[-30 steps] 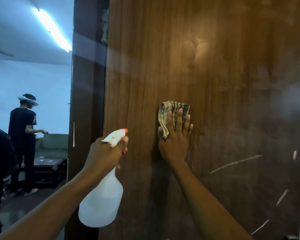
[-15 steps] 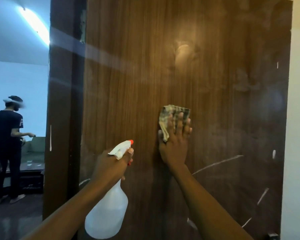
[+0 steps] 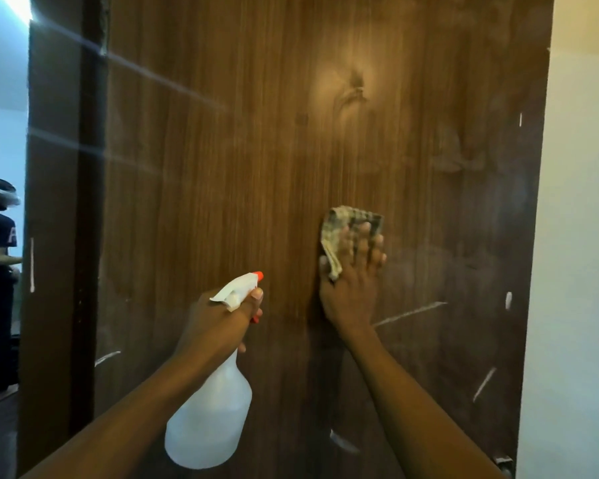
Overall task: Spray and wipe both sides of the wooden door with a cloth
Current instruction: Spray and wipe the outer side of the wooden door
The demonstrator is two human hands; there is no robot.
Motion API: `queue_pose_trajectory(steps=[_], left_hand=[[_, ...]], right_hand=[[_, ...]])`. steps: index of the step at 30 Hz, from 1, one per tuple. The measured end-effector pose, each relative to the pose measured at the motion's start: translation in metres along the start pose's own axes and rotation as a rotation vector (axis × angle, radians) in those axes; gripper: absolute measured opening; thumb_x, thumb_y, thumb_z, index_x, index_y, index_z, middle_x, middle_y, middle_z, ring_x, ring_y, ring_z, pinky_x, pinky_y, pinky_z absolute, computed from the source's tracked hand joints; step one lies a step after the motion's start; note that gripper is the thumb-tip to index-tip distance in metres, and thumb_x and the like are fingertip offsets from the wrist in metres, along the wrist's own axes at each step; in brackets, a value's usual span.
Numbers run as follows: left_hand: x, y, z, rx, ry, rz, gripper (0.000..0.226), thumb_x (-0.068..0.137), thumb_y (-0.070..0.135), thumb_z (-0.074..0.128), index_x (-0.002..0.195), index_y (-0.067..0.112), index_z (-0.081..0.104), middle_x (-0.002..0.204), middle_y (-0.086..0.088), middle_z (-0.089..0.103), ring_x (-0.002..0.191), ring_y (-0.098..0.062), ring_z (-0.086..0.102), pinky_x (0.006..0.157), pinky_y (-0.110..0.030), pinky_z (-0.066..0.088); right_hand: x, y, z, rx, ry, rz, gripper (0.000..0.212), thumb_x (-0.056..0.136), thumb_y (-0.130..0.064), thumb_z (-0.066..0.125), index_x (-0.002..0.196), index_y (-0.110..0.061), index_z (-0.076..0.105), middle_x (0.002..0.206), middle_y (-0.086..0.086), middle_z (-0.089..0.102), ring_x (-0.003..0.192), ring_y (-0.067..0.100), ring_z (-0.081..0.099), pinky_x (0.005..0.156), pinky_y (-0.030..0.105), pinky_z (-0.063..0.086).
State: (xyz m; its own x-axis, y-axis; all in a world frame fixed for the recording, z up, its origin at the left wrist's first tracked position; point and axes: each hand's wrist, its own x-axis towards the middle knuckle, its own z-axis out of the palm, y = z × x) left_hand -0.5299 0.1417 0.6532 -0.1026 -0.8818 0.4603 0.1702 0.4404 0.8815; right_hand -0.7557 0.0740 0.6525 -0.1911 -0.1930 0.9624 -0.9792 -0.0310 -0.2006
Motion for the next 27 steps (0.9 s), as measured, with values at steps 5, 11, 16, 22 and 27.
queue_pose_trajectory(steps=[5,11,16,22,27], left_hand=[[0.0,-0.001,0.027,0.119,0.033,0.032,0.03,0.088,0.029,0.059,0.101,0.002,0.063,0.08,-0.011,0.065,0.053,-0.015,0.056,0.034,-0.01,0.039],[-0.01,-0.006,0.047,0.05,-0.064,0.055,0.017,0.095,0.026,0.049,0.1,0.017,0.062,0.075,0.003,0.065,0.049,-0.011,0.059,0.035,-0.009,0.041],[-0.007,-0.012,0.071,-0.006,-0.049,-0.06,0.013,0.094,0.015,0.05,0.085,0.01,0.058,0.065,0.0,0.062,0.043,-0.011,0.059,0.031,-0.011,0.04],[-0.012,-0.022,0.101,0.156,-0.043,0.056,0.024,0.093,0.034,0.05,0.107,0.019,0.061,0.078,0.004,0.063,0.054,-0.012,0.058,0.034,-0.008,0.039],[-0.008,-0.024,0.121,0.141,-0.006,0.004,0.047,0.078,0.044,0.06,0.108,0.007,0.061,0.087,-0.006,0.067,0.072,-0.021,0.063,0.039,-0.019,0.045]], right_hand=[[-0.043,0.003,0.013,-0.067,-0.12,-0.388,0.08,0.088,-0.044,0.055,0.158,-0.021,0.024,0.166,0.013,0.008,0.152,0.039,0.002,0.122,0.056,0.006],[-0.073,0.09,-0.005,-0.114,-0.087,-0.161,0.082,0.086,-0.038,0.054,0.158,-0.022,0.02,0.167,0.01,0.007,0.153,0.037,0.004,0.12,0.059,0.012],[-0.001,0.084,-0.022,-0.019,-0.049,0.056,0.067,0.102,-0.051,0.028,0.16,-0.025,0.009,0.167,0.007,-0.004,0.153,0.033,-0.008,0.122,0.056,0.004],[-0.029,0.085,-0.012,-0.054,-0.108,-0.393,0.079,0.091,-0.045,0.055,0.158,-0.023,0.02,0.166,0.011,0.008,0.152,0.039,0.002,0.122,0.056,0.006],[-0.076,0.148,-0.021,-0.101,-0.139,-0.268,0.079,0.087,-0.046,0.048,0.158,-0.021,0.023,0.167,0.011,0.008,0.152,0.038,0.006,0.119,0.061,0.017]])
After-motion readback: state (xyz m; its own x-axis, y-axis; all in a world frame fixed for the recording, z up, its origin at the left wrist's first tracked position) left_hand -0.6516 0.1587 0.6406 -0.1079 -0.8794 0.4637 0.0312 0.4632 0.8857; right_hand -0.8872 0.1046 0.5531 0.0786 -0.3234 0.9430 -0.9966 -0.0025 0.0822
